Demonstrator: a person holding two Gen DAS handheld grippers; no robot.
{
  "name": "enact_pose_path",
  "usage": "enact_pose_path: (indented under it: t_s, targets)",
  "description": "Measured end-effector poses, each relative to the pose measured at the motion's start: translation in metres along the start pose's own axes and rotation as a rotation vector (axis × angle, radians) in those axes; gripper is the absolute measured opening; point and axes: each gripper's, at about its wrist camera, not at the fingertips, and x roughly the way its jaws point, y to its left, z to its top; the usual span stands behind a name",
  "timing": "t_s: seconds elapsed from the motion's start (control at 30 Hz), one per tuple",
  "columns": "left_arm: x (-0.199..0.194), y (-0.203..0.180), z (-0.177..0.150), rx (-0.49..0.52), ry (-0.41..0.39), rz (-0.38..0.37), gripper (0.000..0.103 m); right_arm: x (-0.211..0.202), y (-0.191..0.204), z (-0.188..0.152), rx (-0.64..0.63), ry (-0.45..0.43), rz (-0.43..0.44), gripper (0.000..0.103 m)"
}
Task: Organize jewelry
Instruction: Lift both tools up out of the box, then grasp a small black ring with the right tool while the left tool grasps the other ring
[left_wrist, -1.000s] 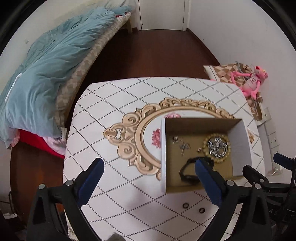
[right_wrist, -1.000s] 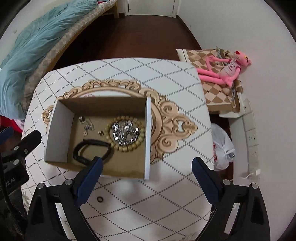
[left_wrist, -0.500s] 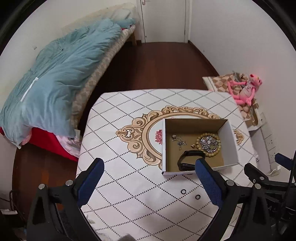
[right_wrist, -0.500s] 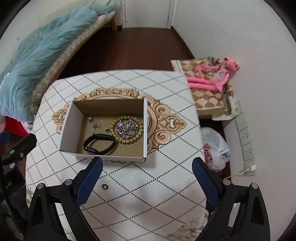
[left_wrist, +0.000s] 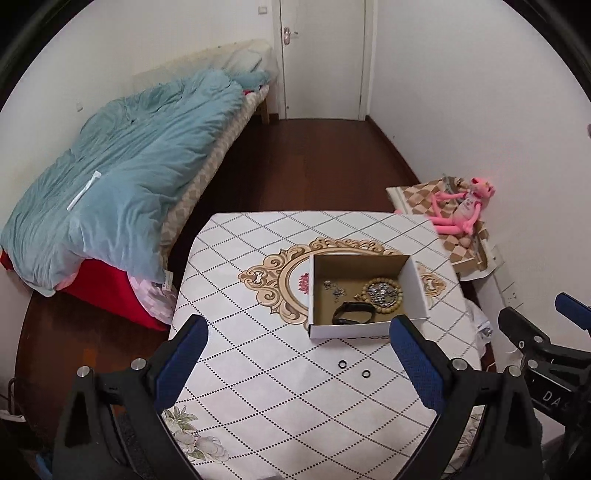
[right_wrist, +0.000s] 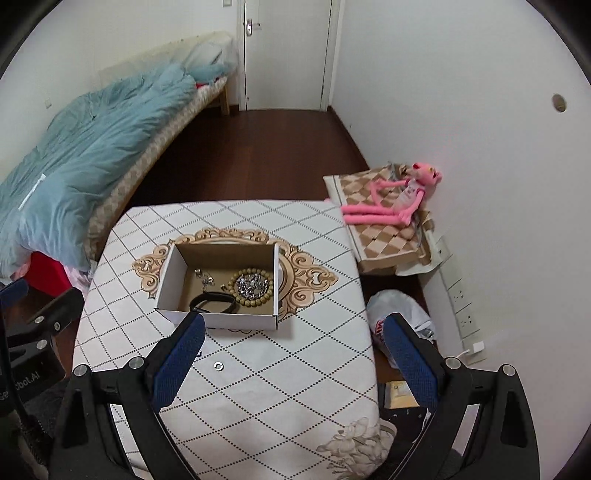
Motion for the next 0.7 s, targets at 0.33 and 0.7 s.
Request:
enact_pose_path:
  t_s: [0.33,0.7]
  targets:
    - [-0.016,0.000,-0.007,-0.012,-0.004,-0.017,0.100,-0.026,-0.009,-0.007,0.041,-0.014,0.031,0.100]
    - [0.095,0.021,-0.066,-0.010,0.236,0.113,0.100,0.103,0.031,-0.070,0.011,0.219,0.139,0.100]
